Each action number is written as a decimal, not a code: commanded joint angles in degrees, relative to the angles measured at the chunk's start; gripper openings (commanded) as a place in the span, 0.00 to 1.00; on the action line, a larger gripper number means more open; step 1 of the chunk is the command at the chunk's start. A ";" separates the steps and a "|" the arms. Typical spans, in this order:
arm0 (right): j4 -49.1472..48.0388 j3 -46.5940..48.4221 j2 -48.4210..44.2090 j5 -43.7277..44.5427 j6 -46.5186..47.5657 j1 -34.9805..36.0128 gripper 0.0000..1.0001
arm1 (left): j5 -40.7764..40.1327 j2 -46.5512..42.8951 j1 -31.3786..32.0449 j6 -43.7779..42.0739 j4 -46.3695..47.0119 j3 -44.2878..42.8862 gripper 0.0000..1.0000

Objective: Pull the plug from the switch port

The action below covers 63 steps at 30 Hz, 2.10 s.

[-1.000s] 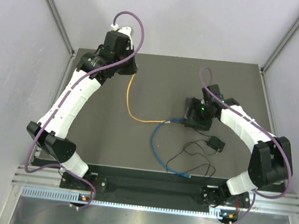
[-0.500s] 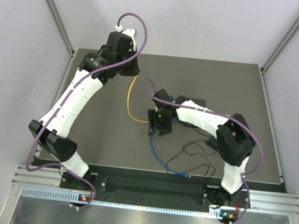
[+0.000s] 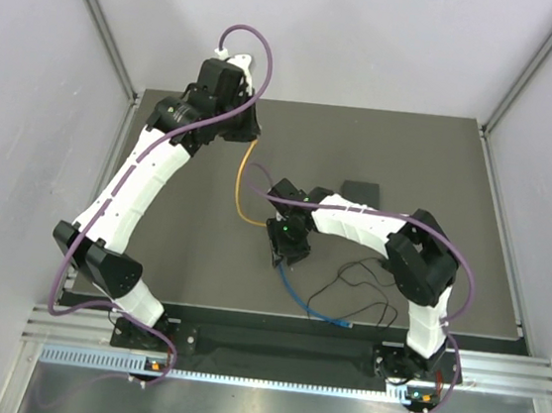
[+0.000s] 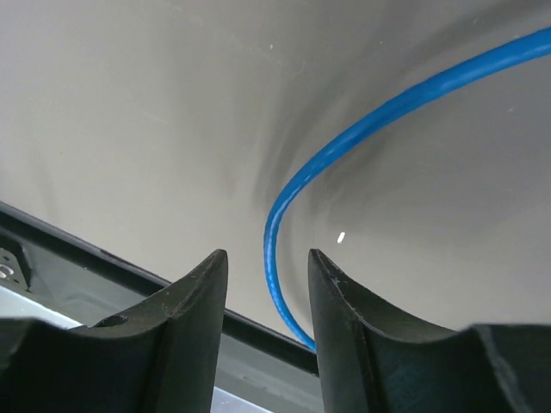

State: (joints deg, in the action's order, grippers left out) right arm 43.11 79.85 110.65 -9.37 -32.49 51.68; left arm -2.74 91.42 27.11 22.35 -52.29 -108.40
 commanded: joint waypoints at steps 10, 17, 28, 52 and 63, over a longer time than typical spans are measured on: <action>-1.45 -0.58 2.64 -0.48 2.17 0.97 0.14 | 1.51 1.31 0.13 -1.08 0.26 -0.67 0.00; -2.15 -2.94 -6.74 4.62 3.05 0.70 0.00 | -0.77 3.85 -0.04 -2.83 -2.55 -2.34 0.00; -5.06 -17.62 -25.83 5.76 3.49 -3.77 0.00 | -8.84 7.11 -1.80 -1.27 -7.99 -4.00 0.00; -4.62 -18.78 -23.20 2.95 4.28 -6.77 0.00 | 9.24 21.69 -22.97 3.13 -0.70 -12.37 0.00; -3.13 -13.85 -20.56 2.60 3.40 -6.15 0.00 | 0.66 28.28 -29.49 -3.61 -0.25 -8.22 0.00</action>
State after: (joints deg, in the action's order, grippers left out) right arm 39.48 63.00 89.71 -7.25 -29.15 45.60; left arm 2.87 117.58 -2.44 23.57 -51.88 -111.37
